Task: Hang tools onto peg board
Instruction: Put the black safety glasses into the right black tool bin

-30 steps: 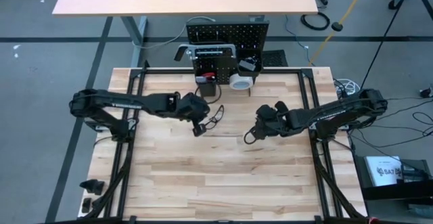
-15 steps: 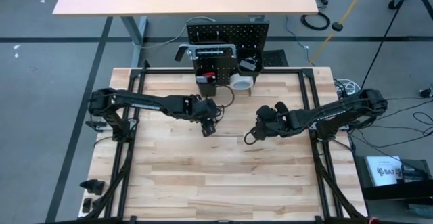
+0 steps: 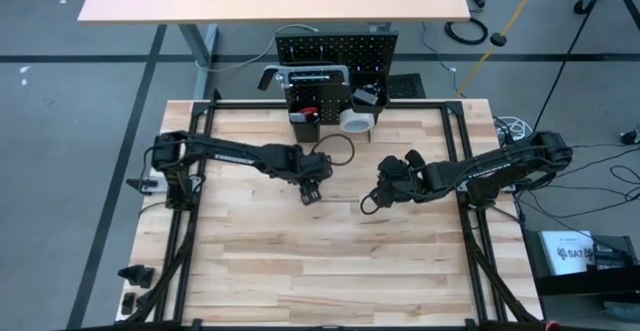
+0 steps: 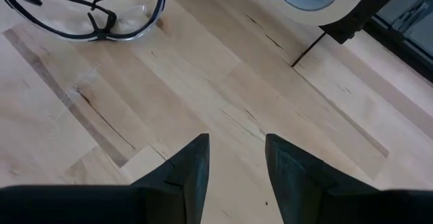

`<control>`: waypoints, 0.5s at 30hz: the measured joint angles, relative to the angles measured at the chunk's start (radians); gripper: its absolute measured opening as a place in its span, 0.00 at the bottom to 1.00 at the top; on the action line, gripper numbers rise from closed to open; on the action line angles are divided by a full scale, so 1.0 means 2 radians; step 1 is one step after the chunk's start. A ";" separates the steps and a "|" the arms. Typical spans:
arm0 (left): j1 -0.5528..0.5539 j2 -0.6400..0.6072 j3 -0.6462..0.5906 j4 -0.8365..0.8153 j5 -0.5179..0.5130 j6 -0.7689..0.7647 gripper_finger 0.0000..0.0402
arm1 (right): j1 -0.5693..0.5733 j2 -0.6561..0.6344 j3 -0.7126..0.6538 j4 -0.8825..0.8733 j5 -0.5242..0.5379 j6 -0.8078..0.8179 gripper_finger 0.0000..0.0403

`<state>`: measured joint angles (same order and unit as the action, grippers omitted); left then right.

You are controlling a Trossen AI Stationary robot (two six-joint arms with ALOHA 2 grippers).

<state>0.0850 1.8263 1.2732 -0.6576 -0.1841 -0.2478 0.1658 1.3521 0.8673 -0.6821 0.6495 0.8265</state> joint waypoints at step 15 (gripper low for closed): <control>0.007 0.025 -0.001 -0.021 0.024 -0.003 0.61 | 0.000 0.000 0.000 0.001 -0.001 0.000 0.35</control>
<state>0.0985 1.8771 1.2709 -0.7000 -0.1358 -0.2532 0.1658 1.3521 0.8671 -0.6807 0.6474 0.8261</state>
